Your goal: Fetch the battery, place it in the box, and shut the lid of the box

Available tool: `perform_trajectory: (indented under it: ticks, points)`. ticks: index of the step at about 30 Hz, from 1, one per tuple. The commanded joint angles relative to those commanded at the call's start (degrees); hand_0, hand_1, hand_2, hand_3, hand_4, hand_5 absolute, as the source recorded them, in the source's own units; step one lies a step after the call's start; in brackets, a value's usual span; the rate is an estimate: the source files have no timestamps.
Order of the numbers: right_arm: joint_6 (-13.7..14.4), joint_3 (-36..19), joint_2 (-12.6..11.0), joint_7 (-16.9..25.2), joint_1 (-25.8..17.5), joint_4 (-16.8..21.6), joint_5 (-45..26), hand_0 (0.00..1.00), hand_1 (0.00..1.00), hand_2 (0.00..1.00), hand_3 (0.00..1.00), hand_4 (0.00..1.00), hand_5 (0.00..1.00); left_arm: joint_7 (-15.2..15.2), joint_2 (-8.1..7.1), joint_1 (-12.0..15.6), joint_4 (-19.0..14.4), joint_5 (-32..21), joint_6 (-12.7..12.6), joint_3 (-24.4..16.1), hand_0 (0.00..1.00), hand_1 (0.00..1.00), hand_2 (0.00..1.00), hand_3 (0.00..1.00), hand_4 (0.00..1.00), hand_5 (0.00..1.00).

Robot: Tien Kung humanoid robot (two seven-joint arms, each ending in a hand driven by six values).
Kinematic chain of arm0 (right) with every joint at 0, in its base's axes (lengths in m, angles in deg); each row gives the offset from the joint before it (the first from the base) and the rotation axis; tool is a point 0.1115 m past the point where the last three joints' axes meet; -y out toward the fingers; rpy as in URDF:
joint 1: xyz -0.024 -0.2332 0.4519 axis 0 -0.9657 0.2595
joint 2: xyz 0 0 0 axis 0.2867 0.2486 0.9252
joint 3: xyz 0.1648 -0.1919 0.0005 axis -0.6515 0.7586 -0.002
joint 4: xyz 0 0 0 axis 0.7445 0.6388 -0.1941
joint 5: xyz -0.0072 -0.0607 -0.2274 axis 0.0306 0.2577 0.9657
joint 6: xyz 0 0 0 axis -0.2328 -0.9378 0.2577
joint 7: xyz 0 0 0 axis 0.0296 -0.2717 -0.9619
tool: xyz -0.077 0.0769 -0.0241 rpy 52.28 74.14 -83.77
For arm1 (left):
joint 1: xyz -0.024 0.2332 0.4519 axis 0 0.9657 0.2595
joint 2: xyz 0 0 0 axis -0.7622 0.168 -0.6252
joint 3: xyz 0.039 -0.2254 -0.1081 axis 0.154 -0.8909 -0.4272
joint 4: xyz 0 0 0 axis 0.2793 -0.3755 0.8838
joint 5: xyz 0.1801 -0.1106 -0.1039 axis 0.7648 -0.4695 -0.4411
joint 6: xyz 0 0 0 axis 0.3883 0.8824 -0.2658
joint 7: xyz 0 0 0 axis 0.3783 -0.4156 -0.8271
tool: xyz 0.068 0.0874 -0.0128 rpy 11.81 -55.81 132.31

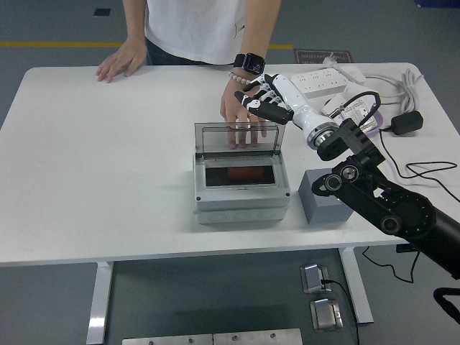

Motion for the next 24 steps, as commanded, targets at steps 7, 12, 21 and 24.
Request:
perform_trajectory:
  ticks: [7, 12, 21, 24]
  points:
    - [0.2, 1.0, 0.0, -0.2, -0.3, -0.3, -0.3, 0.728, 0.618, 0.599, 0.626, 0.866, 0.998, 0.1, -0.07, 0.0, 0.0, 0.0, -0.1, -0.1, 0.364, 0.591, 0.510, 0.518, 0.002, 0.002]
    - [0.0, 2.7, -0.9, -0.9, -0.9, 0.9, -0.5, 0.823, 0.674, 0.648, 0.631, 0.865, 0.998, 0.1, -0.08, -0.1, 0.0, -0.3, -0.2, 0.0, 0.365, 0.591, 0.510, 0.517, 0.002, 0.002]
    - [-1.7, 6.8, -5.8, -4.3, -1.6, 7.3, 0.0, 0.822, 0.668, 0.650, 0.632, 0.868, 0.998, 0.5, -0.23, -0.2, 0.0, -1.3, -0.5, 0.8, 0.366, 0.591, 0.509, 0.519, 0.002, 0.002]
    - [-2.1, 7.2, -7.1, -5.2, -1.6, 9.1, 0.3, 0.822, 0.668, 0.650, 0.632, 0.868, 0.998, 0.5, -0.29, -0.2, 0.0, -1.4, -0.6, 0.8, 0.366, 0.591, 0.509, 0.519, 0.002, 0.002]
